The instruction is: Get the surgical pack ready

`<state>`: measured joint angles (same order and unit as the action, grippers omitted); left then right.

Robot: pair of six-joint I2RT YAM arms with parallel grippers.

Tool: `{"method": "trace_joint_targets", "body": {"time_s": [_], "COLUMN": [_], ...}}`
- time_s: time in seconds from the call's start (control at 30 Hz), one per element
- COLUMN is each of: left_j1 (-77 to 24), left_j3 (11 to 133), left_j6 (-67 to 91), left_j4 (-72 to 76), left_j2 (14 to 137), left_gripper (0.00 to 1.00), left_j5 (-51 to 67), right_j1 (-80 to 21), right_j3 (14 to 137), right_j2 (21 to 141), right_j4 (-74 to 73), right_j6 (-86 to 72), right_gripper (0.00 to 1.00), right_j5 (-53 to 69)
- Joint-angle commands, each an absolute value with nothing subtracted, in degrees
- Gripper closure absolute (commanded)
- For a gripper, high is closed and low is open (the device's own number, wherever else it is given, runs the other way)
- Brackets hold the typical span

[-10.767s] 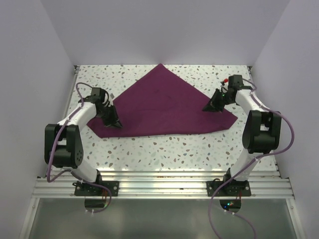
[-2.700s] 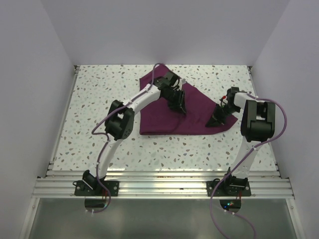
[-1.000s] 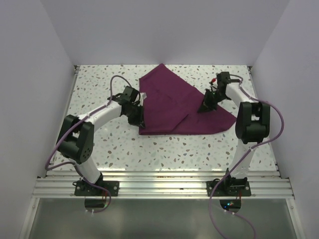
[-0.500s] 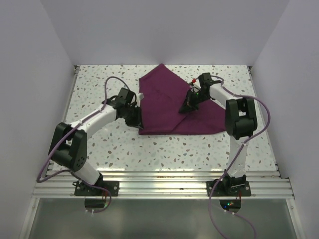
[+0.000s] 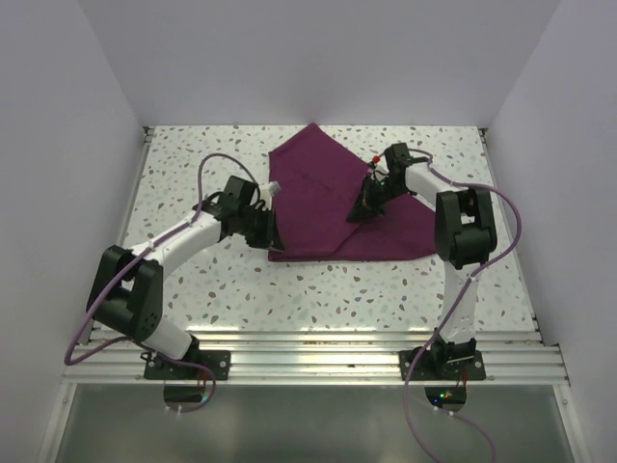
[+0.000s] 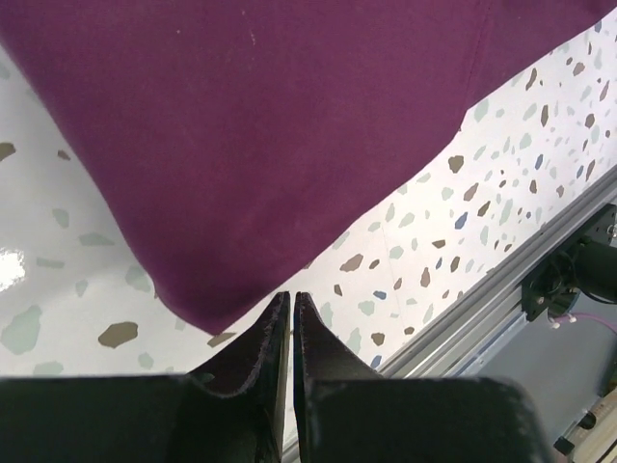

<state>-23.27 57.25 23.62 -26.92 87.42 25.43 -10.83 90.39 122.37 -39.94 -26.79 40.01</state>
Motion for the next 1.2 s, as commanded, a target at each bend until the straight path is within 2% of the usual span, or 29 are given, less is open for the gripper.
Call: {"method": "trace_joint_targets", "body": {"time_s": [0.0,0.3,0.57,0.63,0.67,0.73,0.87,0.9,1.0,1.17], "left_j1": [-22.77,-19.25,-18.72,-18.72,-18.72,-18.72,-18.63,-18.63,-18.63,-18.11], "left_j3": [56.96,50.28,54.48,55.1,55.46,55.81,56.42,56.43,56.08,55.46], "left_j6": [24.43,21.45,20.57,20.48,20.39,19.61,17.76,17.41,16.79,14.77], "left_j4": [-22.59,-25.05,-30.66,-31.37,-31.9,-32.25,-32.7,-32.52,-31.47,-31.46], "left_j2": [90.43,91.94,84.82,82.81,82.36,81.57,82.18,82.26,82.97,83.23], "left_gripper": [0.92,0.96,0.94,0.9,0.88,0.85,0.78,0.76,0.72,0.69], "left_j5": [28.3,26.28,23.56,22.59,22.15,21.62,21.71,22.06,23.02,24.26], "right_j1": [-10.9,-10.11,-6.42,-2.74,-1.33,2.8,6.94,8.42,12.46,18.36], "right_j3": [89.91,90.26,93.08,91.94,90.54,89.56,87.2,86.49,82.28,78.05], "right_j2": [121.38,120.94,116.11,112.96,111.72,109.35,106.62,106.09,104.15,105.55], "right_j4": [-41.22,-44.38,-51.06,-50.19,-49.75,-49.83,-50.27,-50.1,-48.08,-44.3], "right_j6": [-26.1,-23.73,-21.44,-22.41,-22.85,-23.11,-23.2,-23.38,-24.26,-23.56], "right_gripper": [0.95,0.95,0.91,0.87,0.8,0.74,0.54,0.4,0.28,0.26], "right_j5": [39.64,34.9,24.88,21.72,20.93,17.06,7.67,5.47,0.18,1.3]}}
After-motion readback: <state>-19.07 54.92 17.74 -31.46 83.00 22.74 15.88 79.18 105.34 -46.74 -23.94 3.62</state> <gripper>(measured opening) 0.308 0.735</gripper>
